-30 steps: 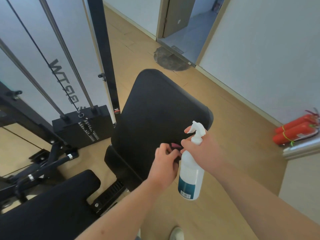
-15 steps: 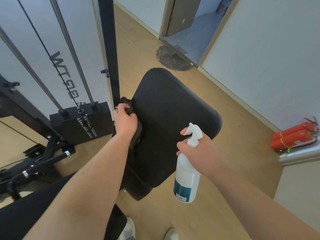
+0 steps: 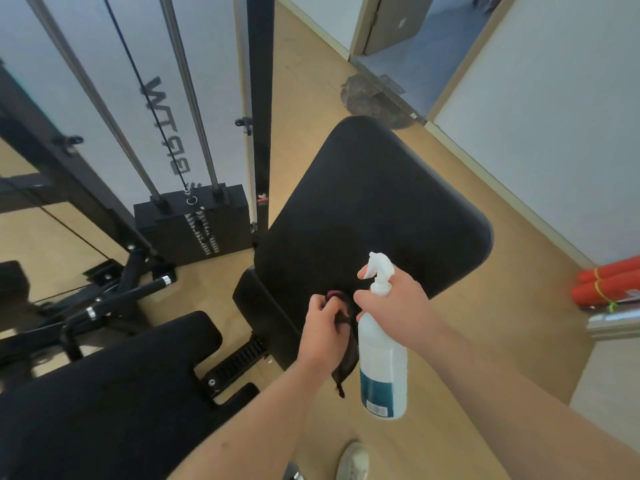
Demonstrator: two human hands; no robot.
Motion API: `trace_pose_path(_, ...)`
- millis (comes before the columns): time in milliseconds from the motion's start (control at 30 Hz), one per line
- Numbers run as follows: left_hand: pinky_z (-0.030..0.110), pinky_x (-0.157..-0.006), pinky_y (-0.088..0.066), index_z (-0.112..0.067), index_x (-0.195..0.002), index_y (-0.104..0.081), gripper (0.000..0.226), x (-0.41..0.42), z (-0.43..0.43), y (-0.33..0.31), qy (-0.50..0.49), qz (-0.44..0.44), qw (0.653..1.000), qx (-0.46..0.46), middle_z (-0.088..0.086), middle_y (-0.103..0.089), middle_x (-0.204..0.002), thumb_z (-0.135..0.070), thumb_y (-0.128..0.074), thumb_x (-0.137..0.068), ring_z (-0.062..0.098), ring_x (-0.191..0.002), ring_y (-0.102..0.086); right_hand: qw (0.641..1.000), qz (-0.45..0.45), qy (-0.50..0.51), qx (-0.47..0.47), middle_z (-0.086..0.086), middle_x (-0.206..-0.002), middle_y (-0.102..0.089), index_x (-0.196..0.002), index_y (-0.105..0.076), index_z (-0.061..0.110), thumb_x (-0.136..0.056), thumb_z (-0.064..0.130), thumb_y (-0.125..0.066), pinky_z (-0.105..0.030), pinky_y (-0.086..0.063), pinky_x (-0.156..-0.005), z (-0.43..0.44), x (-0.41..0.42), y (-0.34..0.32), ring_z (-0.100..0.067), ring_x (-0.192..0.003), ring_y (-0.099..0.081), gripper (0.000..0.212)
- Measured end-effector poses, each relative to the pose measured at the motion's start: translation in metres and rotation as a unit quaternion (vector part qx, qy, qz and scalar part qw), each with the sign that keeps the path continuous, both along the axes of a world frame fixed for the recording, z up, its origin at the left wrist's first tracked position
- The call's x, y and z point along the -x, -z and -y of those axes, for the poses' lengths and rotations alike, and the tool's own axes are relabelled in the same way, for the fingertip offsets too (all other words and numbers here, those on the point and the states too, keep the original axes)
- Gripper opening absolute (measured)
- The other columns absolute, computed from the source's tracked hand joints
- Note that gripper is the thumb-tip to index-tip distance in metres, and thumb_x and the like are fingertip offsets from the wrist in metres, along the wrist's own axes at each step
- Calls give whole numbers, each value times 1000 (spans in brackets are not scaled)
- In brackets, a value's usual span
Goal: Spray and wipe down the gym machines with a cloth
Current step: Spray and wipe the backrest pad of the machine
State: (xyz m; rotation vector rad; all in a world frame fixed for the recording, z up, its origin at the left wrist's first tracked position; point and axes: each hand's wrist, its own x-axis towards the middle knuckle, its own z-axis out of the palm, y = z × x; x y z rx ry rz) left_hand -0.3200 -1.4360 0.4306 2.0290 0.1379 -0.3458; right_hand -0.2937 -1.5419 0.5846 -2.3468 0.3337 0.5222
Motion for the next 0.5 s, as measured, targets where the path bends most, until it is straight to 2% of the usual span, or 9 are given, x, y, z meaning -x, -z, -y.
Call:
trace_pose_path(100, 10, -79, -43, -29, -97, -60, 19, 2, -18, 4, -35, -17, 999, 31, -16, -46, -108, -11, -65, -96, 7, -97, -55, 999, -37, -29, 0, 2, -87, -64, -105, -56, 35, -87, 26, -64, -28, -47, -62, -20, -3, 10, -14, -78, -62, 21)
trace_pose_path(167, 9, -78, -41, -28, -97, -60, 20, 3, -33, 7, -82, -33, 996, 32, -15, -48, -109, -8, -63, -96, 6, -97, -55, 998, -46, -43, -3, 2, -87, -61, -108, -57, 30, -88, 26, -64, -25, -42, -60, -35, -6, 20, -12, -74, -58, 22)
trace_pose_path(367, 12, -82, -41, -25, -94, -60, 23, 1, -80, 20, -152, -47, 987, 28, -8, -50, -110, -2, -61, -94, 8, -99, -54, 996, -49, -81, -6, 2, -92, -59, -110, -57, 20, -91, 24, -64, -25, -45, -63, -79, -23, 59, -12, -80, -59, 21)
trace_pose_path(500, 12, -79, -41, -24, -95, -59, 23, -4, -103, 17, -180, -44, 982, 38, -7, -50, -110, -1, -60, -95, 7, -98, -53, 995, -30, -90, 40, 2, -90, -59, -98, -54, 22, -92, 27, -66, -27, -52, -67, -105, -39, 89, -14, -81, -62, 14)
